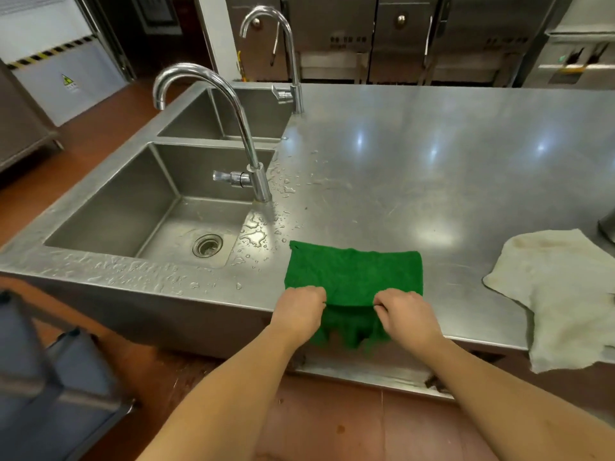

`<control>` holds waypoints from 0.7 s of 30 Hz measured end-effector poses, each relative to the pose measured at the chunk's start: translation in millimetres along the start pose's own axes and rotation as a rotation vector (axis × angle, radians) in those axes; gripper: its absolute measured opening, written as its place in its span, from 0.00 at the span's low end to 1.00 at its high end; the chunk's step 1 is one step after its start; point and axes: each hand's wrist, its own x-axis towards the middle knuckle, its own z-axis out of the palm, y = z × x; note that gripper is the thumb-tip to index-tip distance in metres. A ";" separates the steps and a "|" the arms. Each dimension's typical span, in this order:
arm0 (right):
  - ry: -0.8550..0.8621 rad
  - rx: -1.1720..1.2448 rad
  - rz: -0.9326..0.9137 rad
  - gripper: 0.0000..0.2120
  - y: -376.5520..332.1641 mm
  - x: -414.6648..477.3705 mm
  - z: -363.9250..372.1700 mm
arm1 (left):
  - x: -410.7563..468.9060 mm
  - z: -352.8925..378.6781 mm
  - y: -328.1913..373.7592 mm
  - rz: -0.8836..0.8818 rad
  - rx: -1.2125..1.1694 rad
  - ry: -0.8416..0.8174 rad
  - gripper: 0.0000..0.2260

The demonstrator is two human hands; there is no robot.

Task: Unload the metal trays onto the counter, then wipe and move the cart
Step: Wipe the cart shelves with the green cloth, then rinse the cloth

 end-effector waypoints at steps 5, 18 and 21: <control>0.070 0.163 -0.035 0.07 -39.8 31.5 -41.0 | -25.4 -41.5 -23.3 -0.221 -0.304 0.203 0.09; -0.067 0.489 -0.285 0.07 -263.4 66.5 -86.2 | -171.7 -137.0 -160.9 -0.611 -0.507 0.523 0.06; -0.166 0.627 -0.263 0.06 -334.4 60.2 -74.1 | -225.4 -139.8 -199.5 -0.706 -0.531 0.555 0.06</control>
